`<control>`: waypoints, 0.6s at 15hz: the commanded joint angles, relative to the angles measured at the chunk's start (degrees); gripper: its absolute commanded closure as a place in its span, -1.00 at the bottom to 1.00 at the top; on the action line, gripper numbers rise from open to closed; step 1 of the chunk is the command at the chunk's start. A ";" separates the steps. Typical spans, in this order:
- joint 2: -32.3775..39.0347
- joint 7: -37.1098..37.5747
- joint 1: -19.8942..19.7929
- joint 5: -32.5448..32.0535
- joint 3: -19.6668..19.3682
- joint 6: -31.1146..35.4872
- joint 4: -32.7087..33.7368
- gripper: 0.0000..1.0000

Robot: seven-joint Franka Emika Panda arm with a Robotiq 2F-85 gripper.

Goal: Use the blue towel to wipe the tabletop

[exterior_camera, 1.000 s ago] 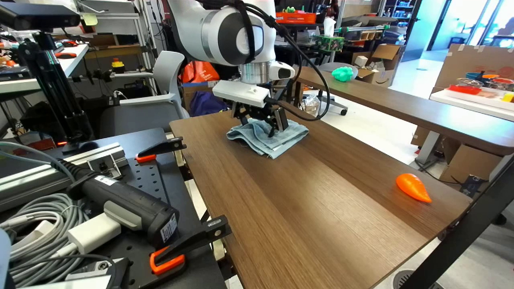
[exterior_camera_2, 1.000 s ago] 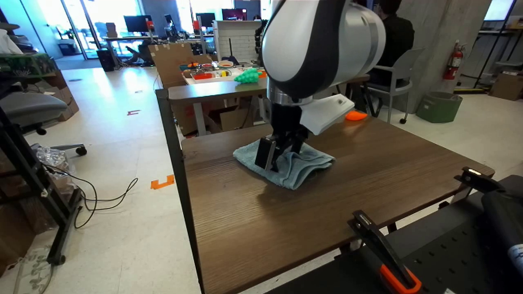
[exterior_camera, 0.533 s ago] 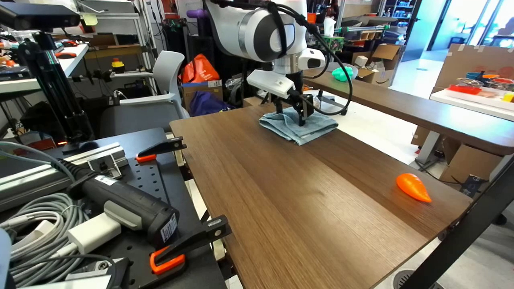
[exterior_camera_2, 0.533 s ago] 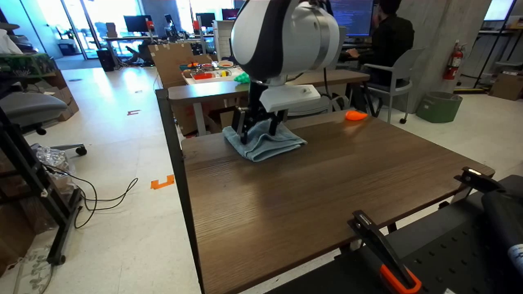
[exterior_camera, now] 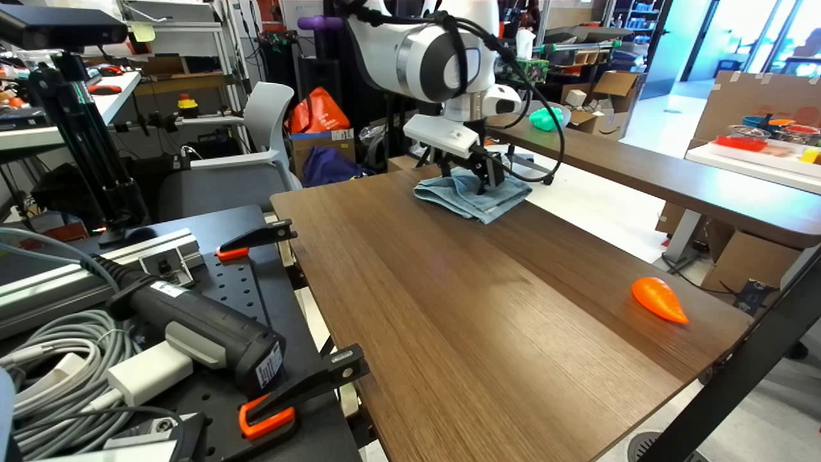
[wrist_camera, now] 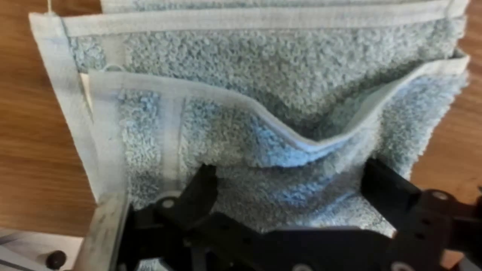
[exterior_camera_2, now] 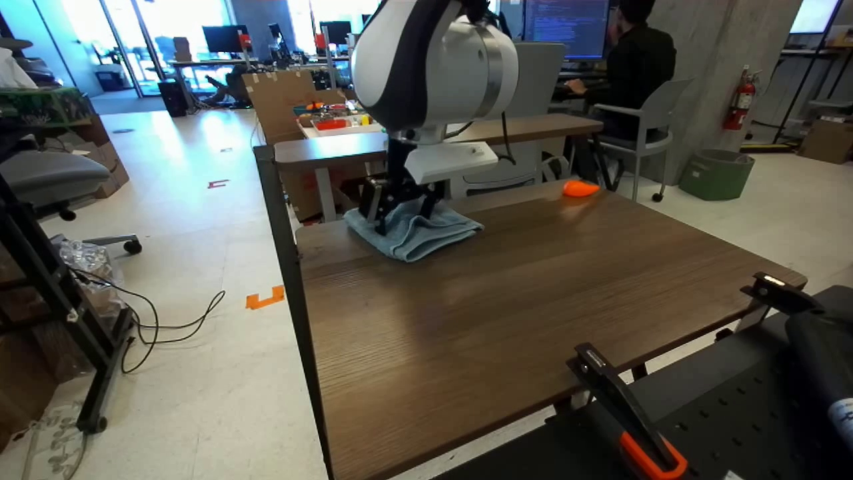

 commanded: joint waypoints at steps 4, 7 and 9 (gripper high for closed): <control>-4.78 -3.77 7.60 -6.28 2.71 8.65 -15.96 -1.00; -5.50 -2.30 11.29 -9.07 0.59 11.31 -17.29 -1.00; -5.93 -1.09 13.13 -10.09 -1.71 13.22 -17.27 -1.00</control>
